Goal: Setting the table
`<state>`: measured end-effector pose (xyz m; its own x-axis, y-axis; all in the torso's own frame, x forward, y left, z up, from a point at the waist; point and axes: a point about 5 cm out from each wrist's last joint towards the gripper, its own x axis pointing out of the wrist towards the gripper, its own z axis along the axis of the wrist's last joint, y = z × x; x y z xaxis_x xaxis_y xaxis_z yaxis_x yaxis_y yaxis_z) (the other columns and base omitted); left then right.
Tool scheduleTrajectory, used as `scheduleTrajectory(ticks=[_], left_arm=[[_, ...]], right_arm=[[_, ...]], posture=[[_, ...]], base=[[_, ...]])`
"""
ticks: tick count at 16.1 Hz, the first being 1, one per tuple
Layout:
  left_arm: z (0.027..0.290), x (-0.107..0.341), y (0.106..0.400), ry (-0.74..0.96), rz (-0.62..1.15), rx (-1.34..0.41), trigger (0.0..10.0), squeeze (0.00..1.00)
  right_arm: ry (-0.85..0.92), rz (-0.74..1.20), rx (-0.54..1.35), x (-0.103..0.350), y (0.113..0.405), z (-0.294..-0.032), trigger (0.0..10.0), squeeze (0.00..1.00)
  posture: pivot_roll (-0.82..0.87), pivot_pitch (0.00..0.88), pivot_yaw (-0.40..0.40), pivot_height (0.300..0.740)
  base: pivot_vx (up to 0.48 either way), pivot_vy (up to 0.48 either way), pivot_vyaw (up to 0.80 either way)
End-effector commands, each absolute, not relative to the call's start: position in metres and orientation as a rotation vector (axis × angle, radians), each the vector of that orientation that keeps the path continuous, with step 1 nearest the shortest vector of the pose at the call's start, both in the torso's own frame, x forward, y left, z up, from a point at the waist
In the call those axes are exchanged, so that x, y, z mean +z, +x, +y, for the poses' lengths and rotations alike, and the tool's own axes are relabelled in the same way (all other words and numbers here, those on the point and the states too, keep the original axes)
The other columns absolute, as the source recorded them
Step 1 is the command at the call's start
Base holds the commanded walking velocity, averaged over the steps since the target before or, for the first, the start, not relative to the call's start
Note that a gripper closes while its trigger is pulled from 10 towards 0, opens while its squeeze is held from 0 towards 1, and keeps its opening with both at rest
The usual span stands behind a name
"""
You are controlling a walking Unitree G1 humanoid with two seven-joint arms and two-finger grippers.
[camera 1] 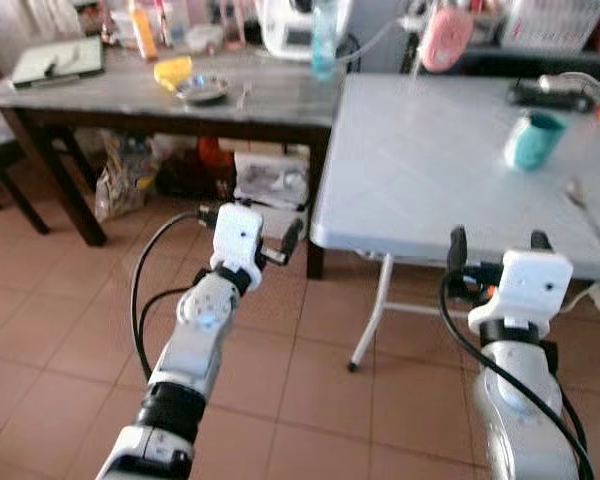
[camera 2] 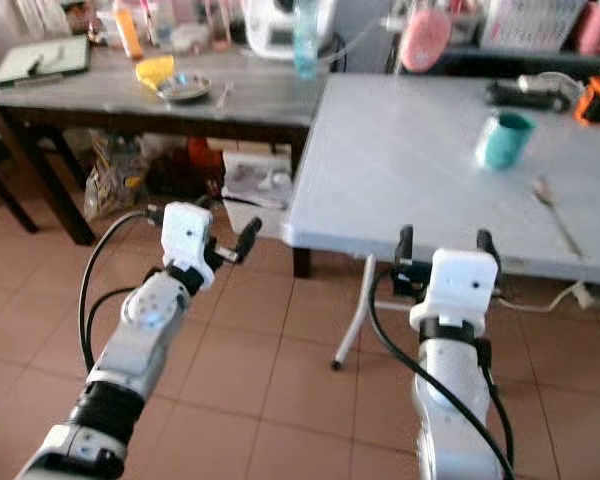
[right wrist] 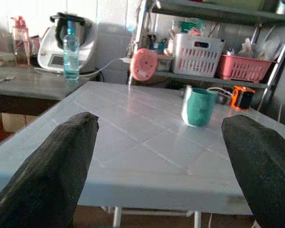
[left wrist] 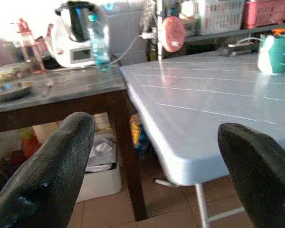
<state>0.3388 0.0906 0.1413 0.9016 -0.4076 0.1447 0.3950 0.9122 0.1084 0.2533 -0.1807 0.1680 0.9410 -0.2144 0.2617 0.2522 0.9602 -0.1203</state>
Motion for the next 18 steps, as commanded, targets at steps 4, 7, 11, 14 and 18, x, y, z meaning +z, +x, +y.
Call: scheduleTrajectory(ticks=[4,7,11,14,18], left_arm=[[0.0841,0.1440,0.3394,0.087,-0.179,-0.432,10.0,0.00],[0.0841,0.1439,0.3402,0.090,-0.179,-0.428,10.0,0.00],[0.0822,0.1440,0.3410,0.050,-0.176,-0.432,10.0,0.00],[0.0795,0.1463,0.3390,0.069,-0.202,-0.477,10.0,0.00],[0.0777,0.1450,0.3372,0.046,-0.195,-0.506,10.0,0.00]], right_arm=[[-0.161,-0.253,-0.254,0.1700,0.2529,-0.1835,10.0,0.00],[-0.166,-0.255,-0.254,0.1704,0.2540,-0.1836,10.0,0.00],[-0.177,-0.257,-0.265,0.1713,0.2538,-0.1850,10.0,0.00],[-0.209,-0.261,-0.281,0.1722,0.2530,-0.1868,10.0,0.00],[-0.224,-0.258,-0.289,0.1713,0.2515,-0.1876,10.0,0.00]], posture=[[0.07,0.053,0.046,0.740],[0.07,0.051,0.046,0.740],[0.06,0.048,0.047,0.740],[0.06,0.047,0.049,0.740],[0.05,0.050,0.050,0.740]], base=[[0.000,-0.364,0.00],[0.000,-0.326,0.00],[0.000,-0.143,0.00],[0.000,0.000,0.00],[0.215,0.000,0.00]])
